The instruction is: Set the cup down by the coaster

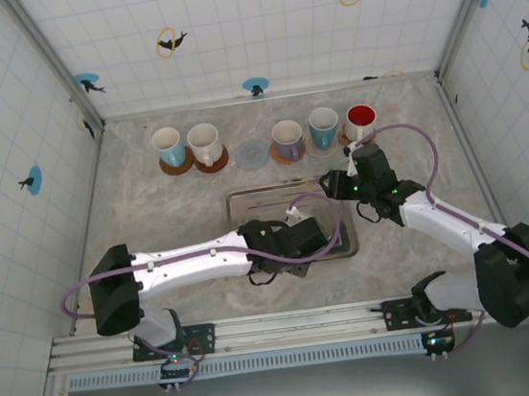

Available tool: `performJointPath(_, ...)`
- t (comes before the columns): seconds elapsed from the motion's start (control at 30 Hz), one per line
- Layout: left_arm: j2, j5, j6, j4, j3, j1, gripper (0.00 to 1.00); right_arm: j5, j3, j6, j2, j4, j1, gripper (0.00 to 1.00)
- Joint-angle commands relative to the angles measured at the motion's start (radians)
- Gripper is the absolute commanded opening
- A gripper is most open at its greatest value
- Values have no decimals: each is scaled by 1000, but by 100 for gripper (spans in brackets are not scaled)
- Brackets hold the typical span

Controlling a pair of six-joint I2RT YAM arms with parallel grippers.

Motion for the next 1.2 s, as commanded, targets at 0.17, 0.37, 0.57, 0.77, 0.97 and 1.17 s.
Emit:
performJointPath(0.17, -19, -14, -44, 2, -35, -5, 58, 10, -11, 9, -18, 17, -5, 61)
performJointPath(0.37, -12, 16, -46, 26, -52, -7, 54, 11, -14, 8, -19, 18, -6, 61)
performJointPath(0.57, -12, 29, -48, 38, -59, -8, 52, 11, -16, 9, -15, 21, -6, 61)
performJointPath(0.77, -30, -1, -72, 18, -58, -11, 55, 8, -16, 9, -9, 25, -4, 61)
performJointPath(0.97, -35, 11, -67, 36, -61, -16, 55, 7, -19, 9, -7, 27, -5, 61)
performJointPath(1.17, -6, 37, -54, 60, -55, -22, 55, 8, -24, 8, -10, 26, -5, 61)
